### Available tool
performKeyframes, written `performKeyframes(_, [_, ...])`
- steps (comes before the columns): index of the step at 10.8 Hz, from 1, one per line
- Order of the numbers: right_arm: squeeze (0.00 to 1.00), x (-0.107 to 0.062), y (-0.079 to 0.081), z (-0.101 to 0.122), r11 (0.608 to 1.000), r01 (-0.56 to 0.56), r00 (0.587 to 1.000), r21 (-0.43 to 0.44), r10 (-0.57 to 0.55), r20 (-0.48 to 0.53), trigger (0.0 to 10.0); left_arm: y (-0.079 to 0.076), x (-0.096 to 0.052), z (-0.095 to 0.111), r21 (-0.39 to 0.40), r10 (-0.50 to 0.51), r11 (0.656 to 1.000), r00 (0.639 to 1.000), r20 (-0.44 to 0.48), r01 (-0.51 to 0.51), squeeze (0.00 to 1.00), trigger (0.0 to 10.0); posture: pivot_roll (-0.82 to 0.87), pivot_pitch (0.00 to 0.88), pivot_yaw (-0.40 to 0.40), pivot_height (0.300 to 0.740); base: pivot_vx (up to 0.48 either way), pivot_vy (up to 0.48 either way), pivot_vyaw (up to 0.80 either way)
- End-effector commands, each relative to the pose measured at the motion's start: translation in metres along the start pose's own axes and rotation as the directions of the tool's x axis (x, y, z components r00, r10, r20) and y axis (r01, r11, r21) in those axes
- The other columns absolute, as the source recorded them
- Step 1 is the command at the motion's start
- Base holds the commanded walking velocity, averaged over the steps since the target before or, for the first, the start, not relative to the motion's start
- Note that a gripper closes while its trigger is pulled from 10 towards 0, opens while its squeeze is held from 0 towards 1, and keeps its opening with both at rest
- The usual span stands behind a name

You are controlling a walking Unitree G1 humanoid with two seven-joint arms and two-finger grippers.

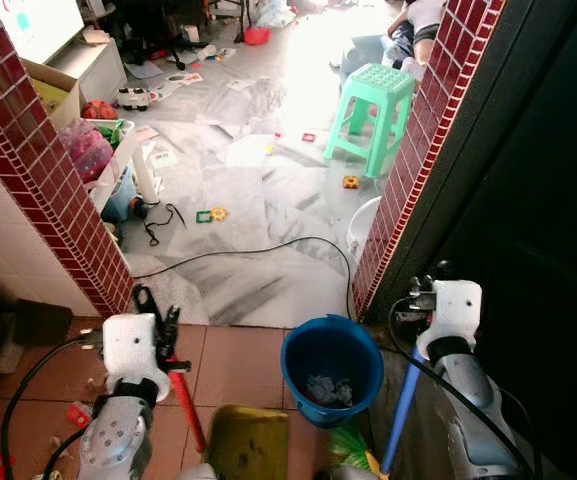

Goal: Sweep floor

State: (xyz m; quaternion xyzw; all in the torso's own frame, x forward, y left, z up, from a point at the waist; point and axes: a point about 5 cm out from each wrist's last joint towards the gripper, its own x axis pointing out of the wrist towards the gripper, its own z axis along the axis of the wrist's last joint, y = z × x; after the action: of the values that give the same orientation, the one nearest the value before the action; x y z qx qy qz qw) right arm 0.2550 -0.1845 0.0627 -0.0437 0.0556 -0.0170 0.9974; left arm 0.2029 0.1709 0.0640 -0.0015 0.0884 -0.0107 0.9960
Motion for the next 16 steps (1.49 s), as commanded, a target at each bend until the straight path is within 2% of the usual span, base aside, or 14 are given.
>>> performKeyframes(1, [0.0,0.003,0.002,0.001,1.0,-0.005,1.0,-0.007,0.005,-0.001,10.0,-0.002,0.002,0.008,-0.012,-0.014,1.0,1.0,0.023,0.014,0.0,10.0,-0.04,0.0,-0.004,0.74,0.0,0.48,0.0])
performKeyframes(3, [0.0,0.008,-0.001,0.003,1.0,0.007,1.0,-0.011,-0.007,0.008,10.0,-0.006,0.006,0.01,-0.027,-0.025,0.999,0.999,0.023,0.026,0.0,10.0,-0.05,0.0,-0.002,0.74,0.0,0.48,0.0])
performKeyframes(5, [0.0,0.014,0.0,0.006,1.0,0.01,1.0,-0.02,-0.01,0.02,10.0,-0.006,0.019,0.018,-0.047,-0.031,0.998,0.999,0.038,0.033,0.0,10.0,-0.06,0.0,0.005,0.74,0.0,0.48,0.0])
performKeyframes(6, [0.0,0.016,0.0,0.007,1.0,0.014,1.0,-0.02,-0.014,0.024,10.0,-0.007,0.023,0.022,-0.036,-0.039,0.999,0.998,0.047,0.041,0.0,10.0,-0.06,0.0,0.005,0.74,0.0,0.48,0.0])
performKeyframes(7, [0.0,0.016,0.0,0.008,1.0,0.023,0.999,-0.022,-0.022,0.034,10.0,-0.006,0.023,0.027,0.011,-0.044,0.999,0.996,0.078,0.043,0.0,10.0,-0.06,0.0,0.01,0.74,0.0,0.48,0.0])
performKeyframes(9, [0.0,0.016,0.002,0.014,0.998,0.024,0.997,-0.051,-0.02,0.071,10.0,-0.002,0.028,0.045,0.061,-0.005,0.998,0.986,0.167,-0.005,0.0,10.0,-0.06,0.0,0.014,0.74,0.0,0.48,0.0])
performKeyframes(10, [0.0,0.019,0.003,0.018,0.998,0.025,0.996,-0.058,-0.019,0.091,10.0,-0.003,0.033,0.056,0.05,0.022,0.998,0.978,0.205,-0.033,0.0,10.0,-0.06,0.0,0.015,0.74,0.0,0.48,0.0])
performKeyframes(12, [0.0,0.023,0.001,0.023,0.997,0.032,0.994,-0.075,-0.024,0.111,10.0,-0.01,0.034,0.057,0.04,0.008,0.999,0.978,0.206,-0.017,0.0,10.0,-0.06,0.0,0.014,0.74,0.0,0.48,0.0])
performKeyframes(16, [0.0,0.03,-0.001,0.025,0.991,0.028,0.994,-0.132,-0.014,0.111,10.0,-0.014,0.039,0.062,0.046,-0.005,0.999,0.974,0.228,-0.006,0.0,10.0,-0.06,0.0,-0.015,0.74,0.0,0.0,0.0])
